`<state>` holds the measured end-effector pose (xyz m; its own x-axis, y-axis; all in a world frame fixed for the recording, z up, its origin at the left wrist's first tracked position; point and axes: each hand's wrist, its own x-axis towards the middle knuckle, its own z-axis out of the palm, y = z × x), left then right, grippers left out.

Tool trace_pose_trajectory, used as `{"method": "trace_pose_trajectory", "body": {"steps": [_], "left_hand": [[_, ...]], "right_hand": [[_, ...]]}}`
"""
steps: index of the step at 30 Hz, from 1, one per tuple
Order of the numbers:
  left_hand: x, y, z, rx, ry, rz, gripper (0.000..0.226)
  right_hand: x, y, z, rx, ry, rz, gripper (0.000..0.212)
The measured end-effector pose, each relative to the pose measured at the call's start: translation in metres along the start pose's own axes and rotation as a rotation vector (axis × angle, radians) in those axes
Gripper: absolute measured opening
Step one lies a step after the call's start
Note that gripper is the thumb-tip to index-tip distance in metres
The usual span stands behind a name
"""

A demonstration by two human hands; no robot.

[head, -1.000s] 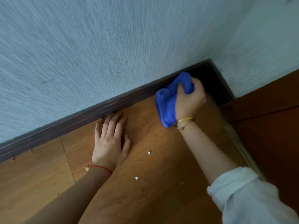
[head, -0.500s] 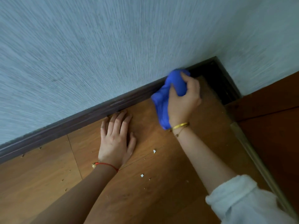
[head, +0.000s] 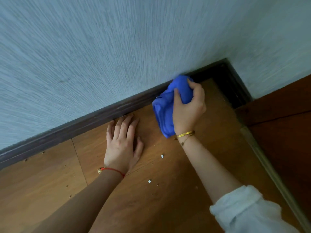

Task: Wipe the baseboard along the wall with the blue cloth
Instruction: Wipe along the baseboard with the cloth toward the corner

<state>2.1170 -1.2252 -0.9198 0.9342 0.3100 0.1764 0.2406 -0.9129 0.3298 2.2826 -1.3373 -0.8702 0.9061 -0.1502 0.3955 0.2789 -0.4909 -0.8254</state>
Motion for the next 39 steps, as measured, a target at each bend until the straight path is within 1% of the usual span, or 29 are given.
{"method": "trace_pose_trajectory", "body": {"steps": [2, 6, 8, 11, 12, 13, 15, 17, 18, 20, 22, 25, 27, 28, 30, 32, 34, 37, 39], "left_hand": [[0.0, 0.0, 0.0, -0.001, 0.001, 0.0, 0.053], [0.0, 0.0, 0.0, -0.007, 0.014, 0.006, 0.052], [0.0, 0.0, -0.001, -0.01, 0.016, 0.007, 0.051], [0.001, 0.0, -0.002, -0.01, 0.014, 0.006, 0.052], [0.001, 0.0, -0.001, -0.011, 0.013, 0.008, 0.051], [0.001, 0.0, -0.001, -0.013, 0.013, 0.01, 0.051], [0.001, 0.0, 0.0, -0.01, 0.007, 0.01, 0.052], [0.001, 0.0, 0.0, 0.001, 0.001, 0.003, 0.053], [0.001, 0.0, -0.001, 0.005, 0.002, 0.002, 0.053], [0.001, 0.0, -0.001, 0.002, 0.005, 0.009, 0.054], [0.001, 0.0, -0.001, -0.002, 0.007, 0.011, 0.053], [0.0, 0.0, -0.001, -0.005, 0.002, 0.008, 0.052], [0.0, 0.0, -0.001, -0.007, 0.003, 0.003, 0.052], [0.0, -0.001, -0.001, -0.007, 0.004, 0.003, 0.052], [0.001, -0.001, 0.0, -0.006, -0.003, -0.002, 0.052], [0.0, -0.001, 0.001, 0.014, -0.011, -0.003, 0.052], [-0.001, -0.002, 0.001, 0.027, -0.015, 0.003, 0.051], [0.0, -0.002, 0.0, 0.015, -0.018, 0.014, 0.053], [-0.001, -0.002, -0.001, 0.018, -0.023, 0.02, 0.055]], "right_hand": [[-0.014, -0.006, -0.003, -0.002, -0.082, -0.047, 0.026], [0.009, 0.0, -0.011, 0.046, -0.168, -0.009, 0.024], [0.014, 0.004, -0.013, 0.026, -0.125, 0.0, 0.022], [0.019, 0.013, -0.007, 0.041, 0.051, 0.141, 0.021], [0.019, 0.014, -0.005, 0.046, 0.085, 0.181, 0.021], [0.017, 0.012, -0.002, 0.035, 0.096, 0.183, 0.021], [0.002, 0.004, 0.002, -0.02, 0.053, 0.088, 0.021], [-0.018, -0.005, 0.004, -0.038, -0.049, -0.008, 0.022], [-0.024, -0.006, 0.003, -0.034, -0.087, -0.035, 0.022], [-0.019, -0.001, -0.003, -0.024, -0.112, -0.065, 0.02], [-0.002, 0.01, -0.008, -0.022, -0.103, -0.027, 0.018], [0.025, 0.027, -0.011, -0.02, -0.086, 0.121, 0.016], [0.027, 0.028, -0.009, -0.027, -0.051, 0.179, 0.016], [0.02, 0.024, -0.007, -0.029, -0.037, 0.182, 0.017], [-0.003, 0.009, -0.002, -0.018, -0.049, 0.13, 0.019], [-0.029, -0.006, 0.003, -0.006, -0.111, 0.038, 0.019], [-0.04, -0.012, 0.004, 0.013, -0.166, -0.004, 0.016], [-0.024, -0.005, -0.002, 0.034, -0.188, 0.046, 0.016], [-0.004, 0.001, -0.009, 0.026, -0.138, 0.143, 0.017]]}}
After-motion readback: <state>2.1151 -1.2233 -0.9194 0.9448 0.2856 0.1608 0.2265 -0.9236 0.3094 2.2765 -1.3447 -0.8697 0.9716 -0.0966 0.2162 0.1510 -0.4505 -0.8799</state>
